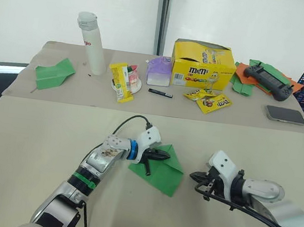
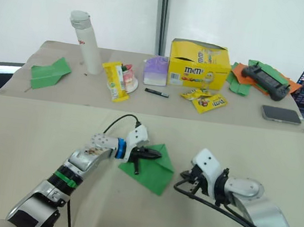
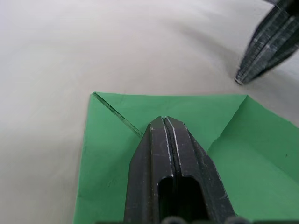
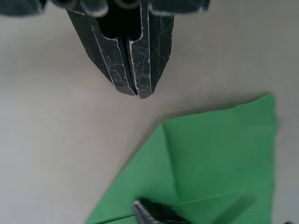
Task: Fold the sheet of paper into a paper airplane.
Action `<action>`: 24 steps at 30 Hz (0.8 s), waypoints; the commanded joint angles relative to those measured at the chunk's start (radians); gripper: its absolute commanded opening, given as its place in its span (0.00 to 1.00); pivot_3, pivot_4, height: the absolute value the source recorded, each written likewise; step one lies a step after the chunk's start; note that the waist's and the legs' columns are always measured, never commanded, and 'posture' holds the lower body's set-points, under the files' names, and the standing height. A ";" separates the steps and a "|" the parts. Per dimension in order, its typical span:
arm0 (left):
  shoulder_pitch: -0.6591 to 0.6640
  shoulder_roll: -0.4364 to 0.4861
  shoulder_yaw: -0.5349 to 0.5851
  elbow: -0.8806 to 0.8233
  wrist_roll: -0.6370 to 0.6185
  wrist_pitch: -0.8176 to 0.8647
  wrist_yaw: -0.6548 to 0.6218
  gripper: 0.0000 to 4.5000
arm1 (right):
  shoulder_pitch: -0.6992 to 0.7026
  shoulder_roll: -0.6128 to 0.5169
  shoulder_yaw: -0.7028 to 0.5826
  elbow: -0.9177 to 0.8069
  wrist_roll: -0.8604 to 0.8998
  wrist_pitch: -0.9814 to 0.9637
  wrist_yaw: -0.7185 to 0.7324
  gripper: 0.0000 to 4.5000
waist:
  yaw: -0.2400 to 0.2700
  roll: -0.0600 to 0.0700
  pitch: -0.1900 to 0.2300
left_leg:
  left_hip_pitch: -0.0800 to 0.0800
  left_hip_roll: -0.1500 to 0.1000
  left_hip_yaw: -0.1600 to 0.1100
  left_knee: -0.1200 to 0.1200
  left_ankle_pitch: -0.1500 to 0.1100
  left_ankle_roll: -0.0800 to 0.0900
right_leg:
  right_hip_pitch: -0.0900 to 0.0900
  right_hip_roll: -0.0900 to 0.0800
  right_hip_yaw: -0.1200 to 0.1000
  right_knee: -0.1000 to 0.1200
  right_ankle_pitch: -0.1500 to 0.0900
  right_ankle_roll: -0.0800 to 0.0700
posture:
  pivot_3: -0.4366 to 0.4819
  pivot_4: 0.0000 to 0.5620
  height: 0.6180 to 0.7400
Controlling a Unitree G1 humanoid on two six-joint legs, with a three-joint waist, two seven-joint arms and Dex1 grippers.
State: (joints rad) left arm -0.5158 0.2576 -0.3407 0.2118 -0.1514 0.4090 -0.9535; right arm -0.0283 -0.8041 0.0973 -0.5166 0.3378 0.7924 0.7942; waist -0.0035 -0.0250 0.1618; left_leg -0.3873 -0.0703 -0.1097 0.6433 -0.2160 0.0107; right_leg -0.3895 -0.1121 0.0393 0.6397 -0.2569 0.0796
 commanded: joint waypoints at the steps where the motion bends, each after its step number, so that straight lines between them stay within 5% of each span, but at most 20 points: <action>1: 0.001 0.003 0.026 -0.009 -0.015 0.022 0.009 0.00 | 0.005 0.022 0.067 0.009 -0.006 -0.017 0.010 0.00 | -0.001 0.000 0.000 | 0.000 0.000 0.000 0.000 0.000 0.000 | 0.000 0.000 0.000 0.000 0.000 0.000 | 0.48 0.27 1.00; 24: 0.033 0.063 0.074 -0.042 -0.020 0.040 0.031 0.00 | -0.135 0.223 0.070 0.133 -0.017 -0.138 -0.028 0.00 | -0.011 -0.001 0.000 | 0.000 0.001 0.000 0.000 0.000 0.000 | -0.002 0.001 0.001 0.001 0.004 -0.007 | 0.48 0.27 1.00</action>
State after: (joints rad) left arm -0.4952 0.3045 -0.2844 0.1823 -0.1678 0.4403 -0.9309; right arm -0.1432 -0.5907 0.1686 -0.3737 0.3237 0.6805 0.7751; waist -0.0141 -0.0261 0.1620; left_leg -0.3879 -0.0697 -0.1098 0.6432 -0.2161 0.0106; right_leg -0.3919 -0.1113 0.0400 0.6407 -0.2528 0.0728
